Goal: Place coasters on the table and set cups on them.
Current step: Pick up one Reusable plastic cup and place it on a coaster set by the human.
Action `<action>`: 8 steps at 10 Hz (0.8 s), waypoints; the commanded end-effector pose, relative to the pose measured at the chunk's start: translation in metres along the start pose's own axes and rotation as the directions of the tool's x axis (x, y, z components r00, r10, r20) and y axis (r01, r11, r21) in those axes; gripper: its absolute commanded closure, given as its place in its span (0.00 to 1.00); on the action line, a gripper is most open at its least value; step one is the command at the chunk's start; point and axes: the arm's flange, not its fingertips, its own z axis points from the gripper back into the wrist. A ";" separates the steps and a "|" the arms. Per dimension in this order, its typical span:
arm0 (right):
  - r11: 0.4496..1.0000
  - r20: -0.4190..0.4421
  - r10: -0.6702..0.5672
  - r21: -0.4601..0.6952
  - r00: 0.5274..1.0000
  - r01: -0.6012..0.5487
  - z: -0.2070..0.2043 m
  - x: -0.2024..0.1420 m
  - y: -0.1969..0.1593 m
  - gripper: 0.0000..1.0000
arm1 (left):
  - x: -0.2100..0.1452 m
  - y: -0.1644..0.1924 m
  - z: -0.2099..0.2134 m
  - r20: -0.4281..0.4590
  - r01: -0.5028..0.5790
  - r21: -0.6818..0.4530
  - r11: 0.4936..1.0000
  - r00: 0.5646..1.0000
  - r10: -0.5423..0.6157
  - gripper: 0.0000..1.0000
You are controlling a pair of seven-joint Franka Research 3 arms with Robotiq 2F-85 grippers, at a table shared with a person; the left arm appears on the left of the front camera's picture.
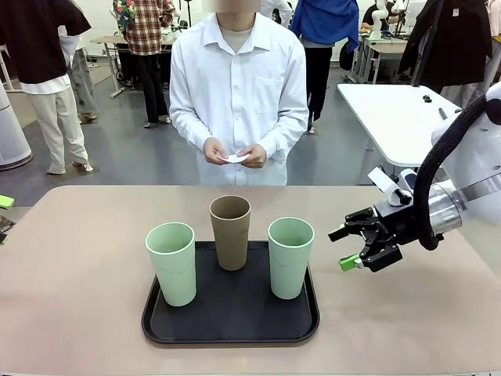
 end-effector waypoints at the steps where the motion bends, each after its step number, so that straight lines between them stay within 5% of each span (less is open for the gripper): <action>1: 1.000 0.015 0.016 0.019 1.000 -0.017 -0.001 0.000 0.002 0.00 | 0.000 0.000 0.002 0.010 -0.003 -0.011 1.000 1.000 0.003 0.00; 3: 1.000 0.004 0.002 0.008 1.000 -0.002 -0.001 0.001 0.001 0.00 | 0.000 0.000 0.002 0.010 -0.003 -0.011 1.000 1.000 0.003 0.00; 4: 0.991 0.043 0.037 0.129 0.998 -0.042 -0.010 -0.001 -0.001 0.00 | 0.000 0.000 0.002 0.010 -0.003 -0.011 1.000 1.000 0.003 0.00; 6: 0.991 0.170 0.040 0.120 0.985 -0.061 -0.020 -0.007 -0.005 0.00 | 0.000 0.000 0.002 0.010 -0.003 -0.011 1.000 1.000 0.003 0.00; 8: 0.993 0.208 0.040 0.103 0.977 -0.063 -0.029 -0.013 -0.010 0.00 | 0.000 0.000 0.002 0.010 -0.003 -0.011 1.000 1.000 0.003 0.00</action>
